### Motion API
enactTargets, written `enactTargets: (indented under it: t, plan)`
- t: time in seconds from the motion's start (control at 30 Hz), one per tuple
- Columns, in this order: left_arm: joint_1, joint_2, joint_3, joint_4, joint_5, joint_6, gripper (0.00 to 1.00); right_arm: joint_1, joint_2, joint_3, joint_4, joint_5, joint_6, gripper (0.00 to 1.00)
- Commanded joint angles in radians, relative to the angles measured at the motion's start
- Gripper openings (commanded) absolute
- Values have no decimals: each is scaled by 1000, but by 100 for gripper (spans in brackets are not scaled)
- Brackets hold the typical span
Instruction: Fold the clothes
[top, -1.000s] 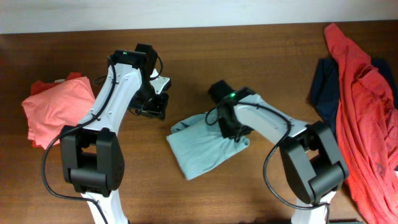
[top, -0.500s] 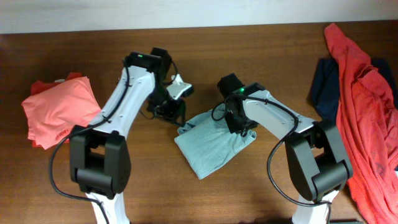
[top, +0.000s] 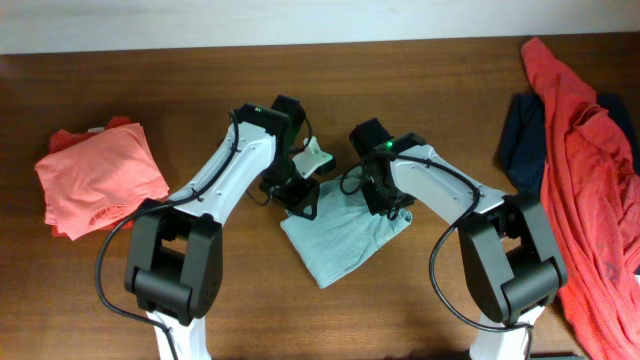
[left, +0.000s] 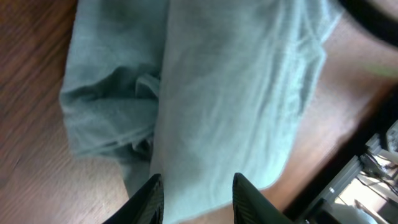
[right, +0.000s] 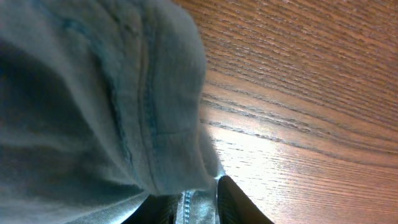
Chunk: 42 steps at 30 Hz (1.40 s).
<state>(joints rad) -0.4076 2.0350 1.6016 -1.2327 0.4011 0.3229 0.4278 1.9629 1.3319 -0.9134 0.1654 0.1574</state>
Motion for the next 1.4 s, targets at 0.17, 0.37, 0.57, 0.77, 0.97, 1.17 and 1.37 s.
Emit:
enactTargets:
  t: [0.17,0.37,0.57,0.77,0.97,1.17,1.37]
  plan:
    - [-6,-21,-169,245,-114,-99,37,-4,9,-3,-9,26,3,27]
    - [-6,-21,-280,316,-124,-152,36,-4,9,-3,-13,27,3,26]
    - [-6,-21,-295,289,-166,-241,36,-4,9,-3,-12,27,3,27]
    - [-6,-21,-295,204,-166,-297,27,-4,9,-3,15,31,-35,27]
    - [-7,-21,-295,141,-153,-402,24,-4,9,-3,79,31,-102,27]
    - [-11,-55,-294,148,-144,-402,24,-4,7,6,105,31,-101,27]
    - [-11,-200,-289,159,-194,-401,25,-5,-62,99,43,30,-73,27]
